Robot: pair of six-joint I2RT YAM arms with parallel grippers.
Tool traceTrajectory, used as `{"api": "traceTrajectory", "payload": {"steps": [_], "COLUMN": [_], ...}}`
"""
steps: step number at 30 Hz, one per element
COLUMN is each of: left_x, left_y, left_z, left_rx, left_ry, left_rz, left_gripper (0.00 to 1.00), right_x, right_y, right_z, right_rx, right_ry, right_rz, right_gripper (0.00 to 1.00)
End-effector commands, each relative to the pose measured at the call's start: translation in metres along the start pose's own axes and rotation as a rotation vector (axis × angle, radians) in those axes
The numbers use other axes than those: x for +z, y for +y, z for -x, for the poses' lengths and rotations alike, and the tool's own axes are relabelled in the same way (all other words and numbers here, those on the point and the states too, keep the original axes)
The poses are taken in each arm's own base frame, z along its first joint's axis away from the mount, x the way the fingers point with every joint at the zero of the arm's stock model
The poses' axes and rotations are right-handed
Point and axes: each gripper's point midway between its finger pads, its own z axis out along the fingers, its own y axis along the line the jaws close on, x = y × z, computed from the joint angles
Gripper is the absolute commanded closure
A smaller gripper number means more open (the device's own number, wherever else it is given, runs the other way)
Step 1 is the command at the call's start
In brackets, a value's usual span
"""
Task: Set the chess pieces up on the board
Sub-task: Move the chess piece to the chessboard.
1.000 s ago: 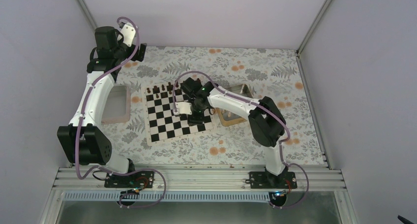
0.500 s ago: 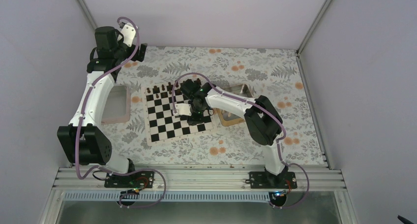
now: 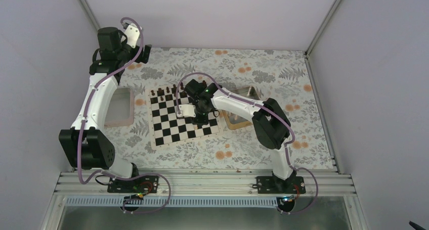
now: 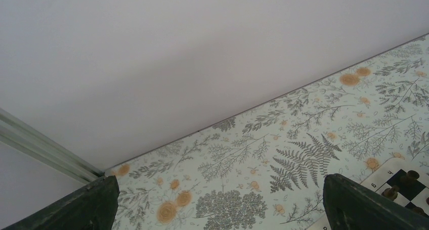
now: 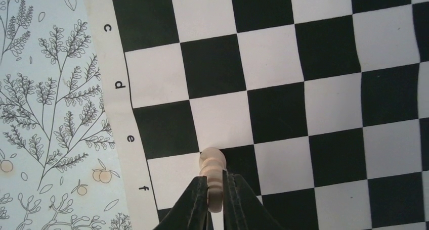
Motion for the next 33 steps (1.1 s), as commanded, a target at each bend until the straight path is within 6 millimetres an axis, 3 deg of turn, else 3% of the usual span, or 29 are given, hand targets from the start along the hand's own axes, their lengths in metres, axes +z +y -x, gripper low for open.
{"api": "traceTrajectory", "payload": {"steps": [1, 3, 6, 10, 33], "left_x": [0.001, 0.001, 0.001, 0.0, 0.001], "left_y": [-0.002, -0.002, -0.002, -0.002, -0.004], "left_z": [-0.001, -0.001, -0.002, -0.002, -0.003], "left_rx": [0.006, 0.006, 0.006, 0.006, 0.007], "left_ry": [0.0, 0.0, 0.002, 0.0, 0.002], "left_rz": [-0.016, -0.016, -0.015, -0.014, -0.025], "left_gripper": [0.0, 0.0, 0.0, 0.0, 0.0], "right_x": [-0.005, -0.007, -0.007, -0.008, 0.024], "right_y": [0.003, 0.004, 0.002, 0.002, 0.006], "right_z": [0.01, 0.01, 0.008, 0.006, -0.01], "right_rx": [-0.008, -0.009, -0.009, -0.007, 0.007], "right_ry": [-0.014, -0.012, -0.002, 0.002, 0.049], "right_rz": [0.011, 0.011, -0.002, -0.01, 0.035], "right_gripper": [0.91, 0.92, 0.74, 0.66, 0.7]}}
